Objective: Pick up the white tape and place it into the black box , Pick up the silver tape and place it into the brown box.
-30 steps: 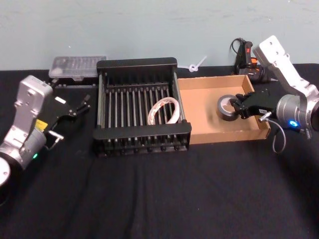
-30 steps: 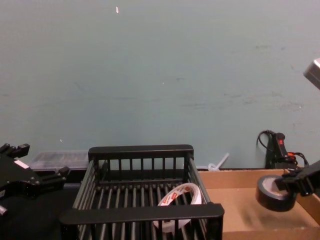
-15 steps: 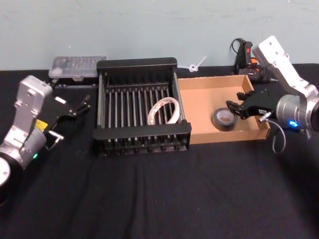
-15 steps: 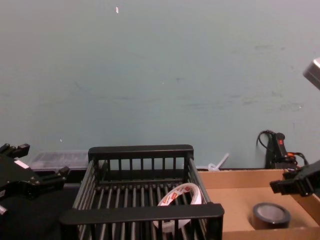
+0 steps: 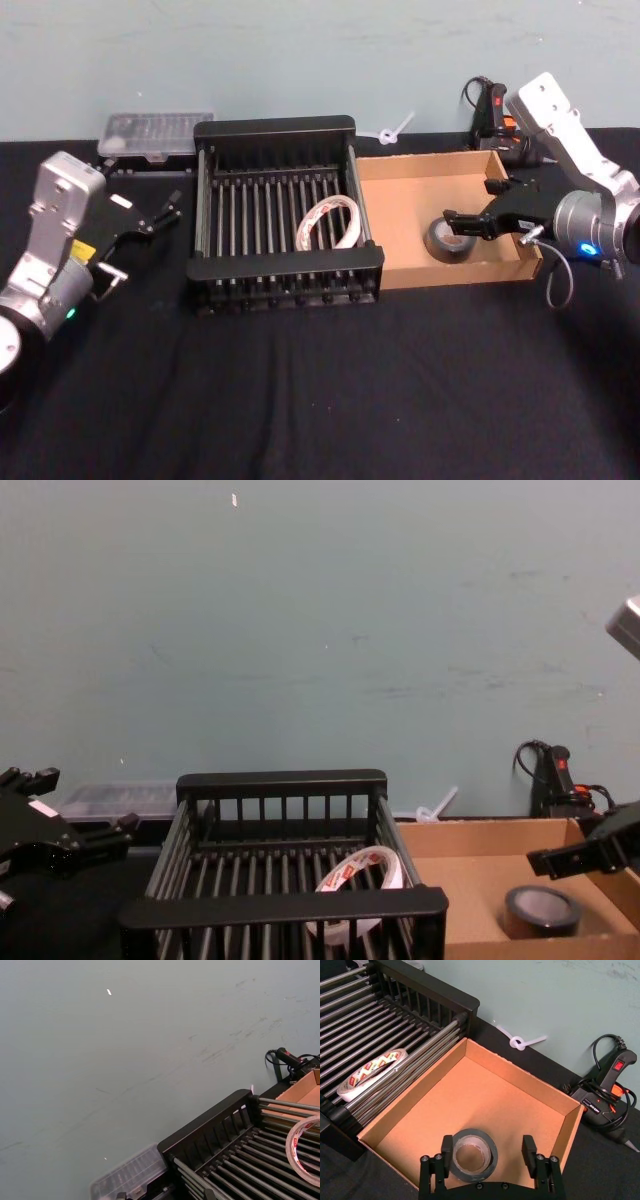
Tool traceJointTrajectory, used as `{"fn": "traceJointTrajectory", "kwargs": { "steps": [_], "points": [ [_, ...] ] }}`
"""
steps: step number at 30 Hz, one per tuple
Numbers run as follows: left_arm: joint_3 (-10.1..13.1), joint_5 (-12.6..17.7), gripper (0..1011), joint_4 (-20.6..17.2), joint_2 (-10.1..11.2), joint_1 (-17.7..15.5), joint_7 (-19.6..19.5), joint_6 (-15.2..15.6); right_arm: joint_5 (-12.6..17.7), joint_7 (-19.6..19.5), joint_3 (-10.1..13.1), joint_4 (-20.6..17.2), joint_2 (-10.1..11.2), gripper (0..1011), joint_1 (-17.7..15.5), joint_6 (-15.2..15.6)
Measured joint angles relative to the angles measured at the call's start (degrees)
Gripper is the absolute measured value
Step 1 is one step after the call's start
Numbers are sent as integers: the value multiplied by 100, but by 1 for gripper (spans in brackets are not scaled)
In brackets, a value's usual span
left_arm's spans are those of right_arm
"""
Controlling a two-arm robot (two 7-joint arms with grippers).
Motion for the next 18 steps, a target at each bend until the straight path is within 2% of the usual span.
{"fn": "traceJointTrajectory", "kwargs": {
  "steps": [6,18],
  "points": [
    [0,0,1001,0,0,0,0,0,0,2,0,0,0,998,0,0],
    [0,0,1001,0,0,0,0,0,0,2,0,0,0,1002,0,0]
  ]
}}
